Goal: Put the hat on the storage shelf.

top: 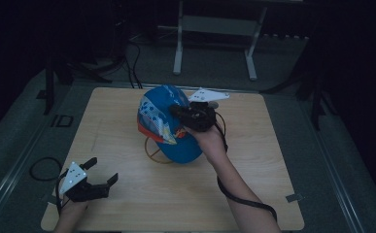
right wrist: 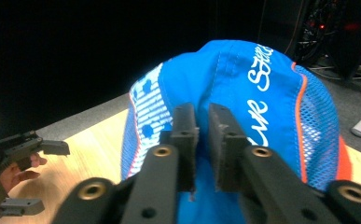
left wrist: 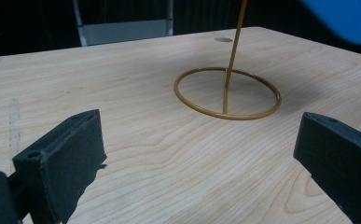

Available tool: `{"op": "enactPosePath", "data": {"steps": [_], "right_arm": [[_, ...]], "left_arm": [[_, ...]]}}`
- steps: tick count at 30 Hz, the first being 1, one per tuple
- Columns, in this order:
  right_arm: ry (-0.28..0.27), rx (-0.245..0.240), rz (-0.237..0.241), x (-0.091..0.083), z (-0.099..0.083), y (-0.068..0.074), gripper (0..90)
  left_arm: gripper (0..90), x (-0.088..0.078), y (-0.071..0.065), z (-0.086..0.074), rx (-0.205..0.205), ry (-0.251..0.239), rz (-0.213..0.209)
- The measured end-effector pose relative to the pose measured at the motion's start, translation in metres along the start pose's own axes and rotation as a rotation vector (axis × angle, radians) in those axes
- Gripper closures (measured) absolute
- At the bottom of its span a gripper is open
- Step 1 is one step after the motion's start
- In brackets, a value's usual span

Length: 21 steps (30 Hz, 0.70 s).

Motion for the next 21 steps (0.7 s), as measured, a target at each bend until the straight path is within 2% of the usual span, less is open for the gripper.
{"op": "enactPosePath", "data": {"steps": [1, 6, 12, 17, 21], "right_arm": [[0.003, -0.005, -0.002, 0.001, -0.002, 0.001, 76.0], [0.015, 0.005, 0.011, 0.002, -0.007, -0.001, 75.2], [0.015, 0.012, 0.026, 0.001, -0.005, 0.001, 71.7], [0.003, -0.001, 0.070, -0.006, -0.002, 0.010, 63.2], [-0.009, -0.019, 0.110, -0.014, -0.003, 0.020, 52.2]], "left_arm": [[2.2, 0.000, 0.000, 0.000, -0.002, -0.002, -0.002], [2.2, 0.000, 0.000, -0.001, -0.001, 0.004, -0.009], [2.2, 0.000, -0.001, -0.001, -0.002, 0.003, -0.011], [2.2, 0.000, 0.000, -0.001, -0.005, 0.000, -0.010], [2.2, 0.000, -0.001, -0.001, -0.006, 0.001, -0.010]]}}
Point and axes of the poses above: each handheld gripper's, and its own axes: x roughly forward along the jaws, z roughly out of its top, y roughly to its left, the point moved 5 cm from there along x, roughly forward along the jaws, and after that the axes turned 11 degrees about -y, right-handed, at the moved point
